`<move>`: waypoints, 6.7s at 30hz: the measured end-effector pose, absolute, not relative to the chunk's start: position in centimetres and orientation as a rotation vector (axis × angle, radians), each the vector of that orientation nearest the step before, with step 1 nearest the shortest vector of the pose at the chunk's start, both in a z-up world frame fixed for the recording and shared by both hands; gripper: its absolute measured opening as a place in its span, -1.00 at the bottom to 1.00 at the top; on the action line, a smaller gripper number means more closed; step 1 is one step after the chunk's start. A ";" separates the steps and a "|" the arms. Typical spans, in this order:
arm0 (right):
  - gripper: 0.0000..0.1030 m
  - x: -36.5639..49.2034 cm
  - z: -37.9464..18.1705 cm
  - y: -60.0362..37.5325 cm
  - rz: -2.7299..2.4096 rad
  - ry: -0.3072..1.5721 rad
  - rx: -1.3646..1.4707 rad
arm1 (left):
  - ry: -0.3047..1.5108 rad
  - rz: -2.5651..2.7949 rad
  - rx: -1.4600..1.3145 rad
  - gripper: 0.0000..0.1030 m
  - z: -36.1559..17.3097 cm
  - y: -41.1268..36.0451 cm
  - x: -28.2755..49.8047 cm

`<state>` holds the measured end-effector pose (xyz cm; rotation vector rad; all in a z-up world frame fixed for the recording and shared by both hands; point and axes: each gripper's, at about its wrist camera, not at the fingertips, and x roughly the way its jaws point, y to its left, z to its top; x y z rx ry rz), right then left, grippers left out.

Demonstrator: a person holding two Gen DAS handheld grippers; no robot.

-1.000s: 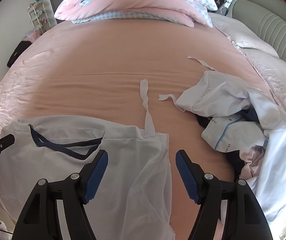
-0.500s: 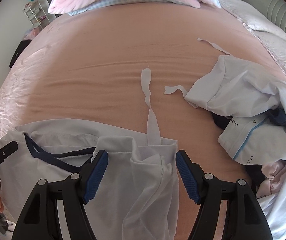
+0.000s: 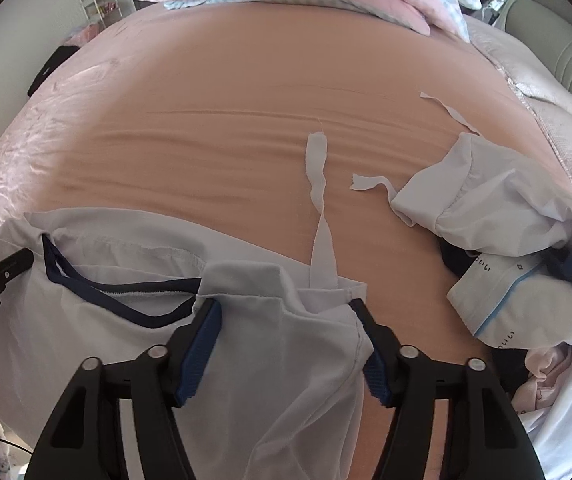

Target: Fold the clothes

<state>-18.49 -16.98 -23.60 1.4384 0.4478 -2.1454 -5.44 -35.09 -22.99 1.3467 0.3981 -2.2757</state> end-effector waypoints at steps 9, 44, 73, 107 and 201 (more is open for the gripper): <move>-0.76 -16.8 -22.7 -16.7 -2.192 0.487 1.351 | 0.322 -2.298 1.295 -0.61 -22.4 -33.9 -4.6; -0.79 -8.8 -21.0 -8.6 -2.097 0.087 1.427 | 0.733 -2.266 1.283 -0.64 -20.1 -32.6 5.4; 0.18 -9.4 -19.0 -7.4 -2.081 0.166 1.461 | 0.818 -2.236 1.280 0.53 -17.9 -36.2 7.2; 0.18 -22.1 -19.8 -16.2 -2.112 0.285 1.507 | 0.855 -2.341 1.291 0.53 -18.3 -39.2 -3.0; -0.89 -25.1 -24.4 -17.6 -1.948 0.077 1.397 | 0.997 -2.253 2.100 -0.13 -26.2 -26.9 -29.2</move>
